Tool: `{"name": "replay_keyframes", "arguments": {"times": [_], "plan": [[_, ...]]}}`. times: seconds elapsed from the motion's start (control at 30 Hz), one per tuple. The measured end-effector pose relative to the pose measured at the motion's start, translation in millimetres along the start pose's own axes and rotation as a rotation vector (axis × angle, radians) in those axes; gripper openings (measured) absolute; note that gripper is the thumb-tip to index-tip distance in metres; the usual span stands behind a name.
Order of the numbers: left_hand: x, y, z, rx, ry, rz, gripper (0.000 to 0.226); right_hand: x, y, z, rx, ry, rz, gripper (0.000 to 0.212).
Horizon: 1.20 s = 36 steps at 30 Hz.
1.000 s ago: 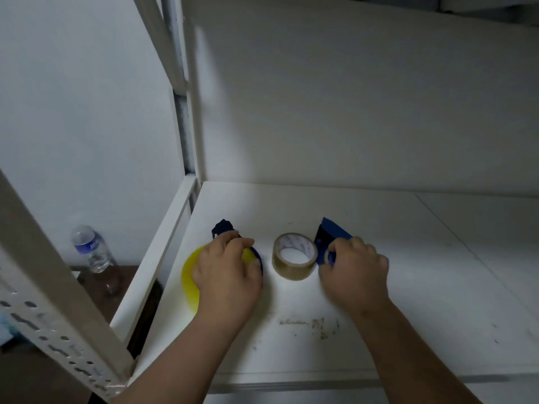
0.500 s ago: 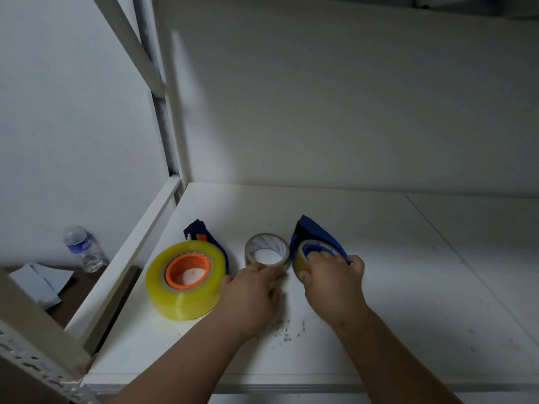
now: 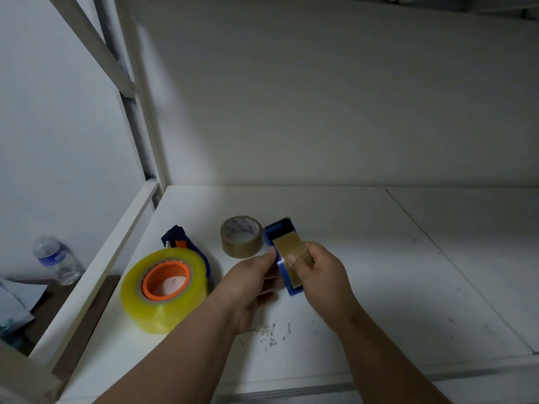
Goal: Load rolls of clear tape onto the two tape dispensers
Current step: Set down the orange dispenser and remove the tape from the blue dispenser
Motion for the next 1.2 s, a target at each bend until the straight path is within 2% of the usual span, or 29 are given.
{"name": "replay_keyframes", "arguments": {"times": [0.1, 0.17, 0.3, 0.43, 0.5, 0.6, 0.63, 0.73, 0.83, 0.93, 1.03, 1.2], "plan": [[-5, 1, 0, -0.241, -0.048, 0.036, 0.026, -7, 7, 8, 0.104, 0.018, 0.043, 0.010], [-7, -3, -1, -0.271, -0.056, 0.045, 0.019, -10, 9, 11, 0.130, 0.016, 0.045, 0.009], [-12, -13, -1, -0.162, -0.011, 0.051, 0.011, -17, 11, 14, 0.095, 0.018, 0.017, 0.008], [-18, -21, -2, -0.014, 0.026, -0.039, 0.021, -19, 10, 17, 0.086, 0.066, -0.015, 0.006], [-22, -26, -4, 0.003, 0.037, -0.066, 0.022, -20, 9, 29, -0.060, -0.024, -0.034, 0.007], [-28, -39, -10, 0.033, 0.080, -0.136, 0.022, -21, 9, 57, -0.413, -0.269, -0.076, 0.008], [-30, -43, -11, 0.060, 0.092, -0.146, 0.023, -19, 7, 59, -0.429, -0.287, -0.096, 0.006], [-36, -49, -10, 0.044, 0.068, -0.136, 0.021, -13, -9, 47, -0.244, -0.121, -0.214, 0.008], [-42, -58, -9, -0.002, 0.025, -0.153, 0.020, -9, -12, 30, -0.210, 0.004, -0.243, 0.027], [-49, -66, -11, 0.055, 0.031, -0.202, 0.022, -2, -4, 17, -0.367, 0.055, -0.150, 0.031], [-54, -69, -14, 0.158, 0.057, -0.232, 0.024, 5, 0, 5, -0.647, 0.109, -0.030, 0.030], [-57, -70, -18, 0.237, 0.070, -0.290, 0.026, 22, -7, 6, -0.852, -0.019, -0.005, 0.038]]}}
Point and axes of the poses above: each hand's wrist, its own x-axis towards the middle knuckle, its own y-axis out of the palm, z = x × y, the point moved 8 cm from there along x, towards the middle knuckle, and after that the axes turned 10 degrees about -y, right-handed, at the moved point
